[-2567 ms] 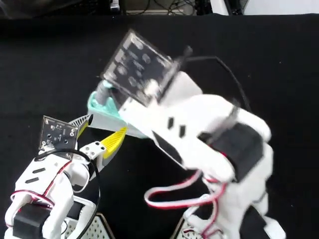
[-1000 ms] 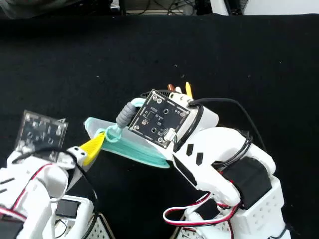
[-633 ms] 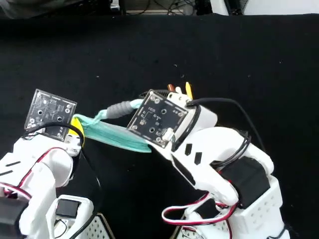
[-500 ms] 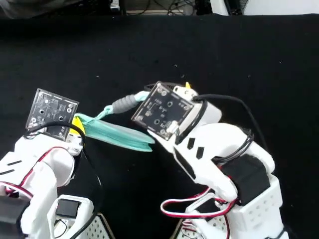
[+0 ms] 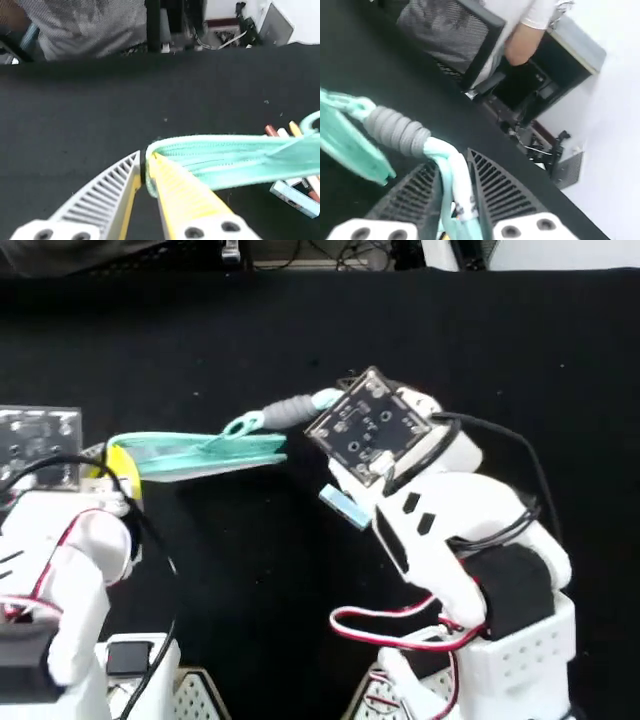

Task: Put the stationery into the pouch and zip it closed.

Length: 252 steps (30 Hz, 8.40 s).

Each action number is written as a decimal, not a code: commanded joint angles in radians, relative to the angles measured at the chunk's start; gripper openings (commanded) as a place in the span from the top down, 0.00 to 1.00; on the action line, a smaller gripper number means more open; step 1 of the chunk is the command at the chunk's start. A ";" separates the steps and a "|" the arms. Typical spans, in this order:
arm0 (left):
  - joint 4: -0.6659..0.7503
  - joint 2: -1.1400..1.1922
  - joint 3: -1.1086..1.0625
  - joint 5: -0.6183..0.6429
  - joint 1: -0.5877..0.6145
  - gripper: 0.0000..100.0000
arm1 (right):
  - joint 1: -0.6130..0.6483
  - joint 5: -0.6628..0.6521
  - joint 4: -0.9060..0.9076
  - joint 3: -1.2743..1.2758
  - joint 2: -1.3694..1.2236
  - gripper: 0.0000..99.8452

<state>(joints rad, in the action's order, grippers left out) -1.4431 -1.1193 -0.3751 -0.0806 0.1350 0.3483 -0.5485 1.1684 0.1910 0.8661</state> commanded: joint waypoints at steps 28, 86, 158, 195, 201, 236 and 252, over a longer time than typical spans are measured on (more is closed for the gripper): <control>-0.315 0.643 0.524 -0.089 0.001 0.90 | -0.158 0.000 -0.190 0.170 0.022 0.99; -0.235 0.680 0.452 0.046 0.001 0.97 | 0.138 0.227 0.404 -0.128 0.189 0.82; -0.229 0.678 0.430 0.078 -0.015 0.97 | -0.051 -0.041 -0.341 0.607 -0.757 0.88; -0.229 0.683 0.429 0.078 -0.015 0.97 | -0.049 -0.041 -0.110 0.941 -0.131 0.75; -0.229 0.687 0.429 0.078 -0.015 0.97 | -0.031 -0.048 -0.110 0.842 -0.321 0.75; -0.230 0.680 0.429 0.078 -0.013 0.97 | 0.071 -0.043 -0.212 0.834 -0.400 0.81; -0.230 0.680 0.429 0.075 -0.015 0.97 | 0.069 -0.040 -0.287 0.760 -0.608 0.81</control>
<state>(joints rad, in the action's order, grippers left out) -1.6824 -0.4273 0.0575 -0.0069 0.1304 0.4235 -0.5900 0.8846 1.0119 0.2616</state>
